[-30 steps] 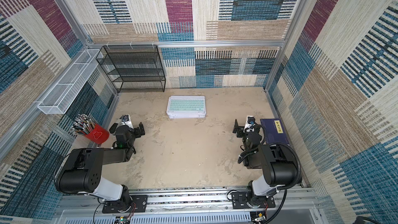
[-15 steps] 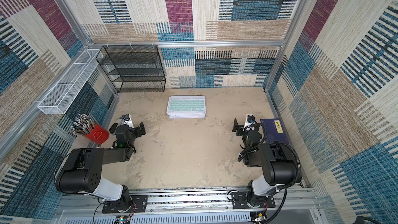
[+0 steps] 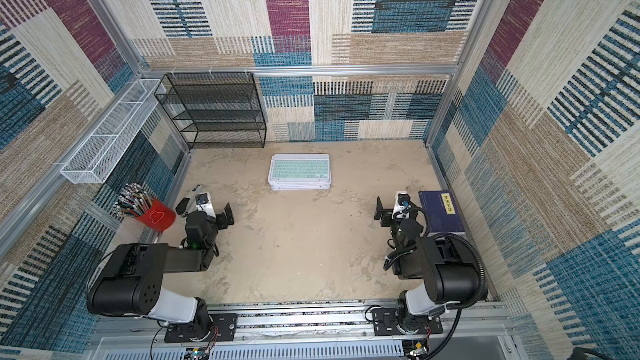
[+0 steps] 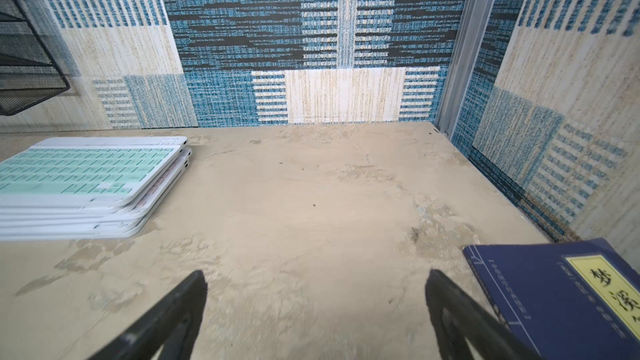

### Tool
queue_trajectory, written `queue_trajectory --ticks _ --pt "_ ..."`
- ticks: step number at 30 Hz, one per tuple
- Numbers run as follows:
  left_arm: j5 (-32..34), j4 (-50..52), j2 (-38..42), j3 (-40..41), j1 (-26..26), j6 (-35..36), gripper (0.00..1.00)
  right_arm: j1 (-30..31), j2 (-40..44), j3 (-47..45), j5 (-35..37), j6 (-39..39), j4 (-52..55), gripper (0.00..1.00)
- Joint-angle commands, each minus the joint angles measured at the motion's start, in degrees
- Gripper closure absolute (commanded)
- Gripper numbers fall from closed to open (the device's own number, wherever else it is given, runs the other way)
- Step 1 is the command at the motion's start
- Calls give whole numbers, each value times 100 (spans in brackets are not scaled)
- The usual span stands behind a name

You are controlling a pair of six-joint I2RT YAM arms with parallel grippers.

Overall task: Stack the numeric keypads
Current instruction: Reset both arms

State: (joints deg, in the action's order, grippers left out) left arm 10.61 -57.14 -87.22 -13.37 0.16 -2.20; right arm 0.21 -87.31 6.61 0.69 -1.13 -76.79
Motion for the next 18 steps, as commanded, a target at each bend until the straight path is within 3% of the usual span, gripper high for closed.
queue_trajectory --ticks 1,2,3,5,6,8,9,10,12,18 --pt "190 45 -4 -513 -60 -89 0 -6 -21 630 181 44 622 1" --pt "-32 1139 201 -886 -46 -47 0 -12 -2 334 214 38 80 1" --pt "-353 975 145 -886 10 216 0 1 41 -14 204 12 -584 1" --pt "-552 -651 -1 -164 225 605 0 6 152 -548 342 49 -1466 1" --pt "-302 -984 -70 -40 230 502 0 6 47 -315 685 195 -1169 1" --pt "436 114 -30 -573 195 141 0 15 -58 684 495 116 645 1" --pt "351 1103 -20 -1086 125 65 1 -2 -83 465 347 78 119 1" --pt "158 1423 -13 -1223 34 26 1 2 -91 507 389 93 240 1" --pt "83 543 -65 -833 -15 50 1 -3 -81 516 299 43 240 1" --pt "9 956 -20 -998 -8 47 1 -3 -59 525 292 42 292 1"
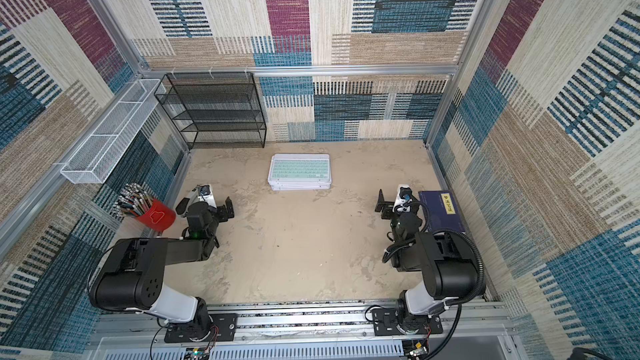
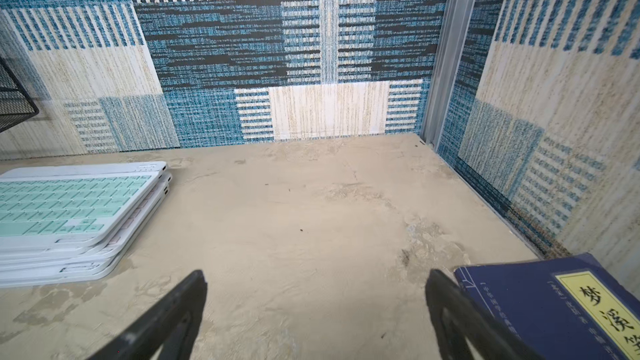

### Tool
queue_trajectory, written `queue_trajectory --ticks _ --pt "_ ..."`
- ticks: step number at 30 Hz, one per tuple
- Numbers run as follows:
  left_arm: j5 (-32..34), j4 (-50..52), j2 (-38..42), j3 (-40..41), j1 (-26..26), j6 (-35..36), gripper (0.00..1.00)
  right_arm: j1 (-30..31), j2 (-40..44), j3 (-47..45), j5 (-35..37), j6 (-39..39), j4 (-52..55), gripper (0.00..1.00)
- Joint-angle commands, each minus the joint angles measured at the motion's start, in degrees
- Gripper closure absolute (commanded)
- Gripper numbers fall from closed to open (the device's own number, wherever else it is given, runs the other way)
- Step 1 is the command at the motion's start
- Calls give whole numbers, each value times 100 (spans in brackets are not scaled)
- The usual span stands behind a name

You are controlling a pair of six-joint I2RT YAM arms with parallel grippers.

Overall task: Stack the numeric keypads
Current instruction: Reset both arms

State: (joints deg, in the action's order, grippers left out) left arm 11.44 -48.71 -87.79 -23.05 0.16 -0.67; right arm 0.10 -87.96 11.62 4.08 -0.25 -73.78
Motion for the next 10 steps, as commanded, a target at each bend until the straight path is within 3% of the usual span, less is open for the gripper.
queue_trajectory --ticks 1,6,10 --pt "-171 7 -28 -49 -8 -22 1 12 3 25 -49 -45 -18 1" --pt "-444 447 -140 -322 -116 -88 1 9 0 24 -47 -44 -18 1" --pt "-581 183 -14 -109 -163 -92 1 12 11 23 -47 -40 -16 1"
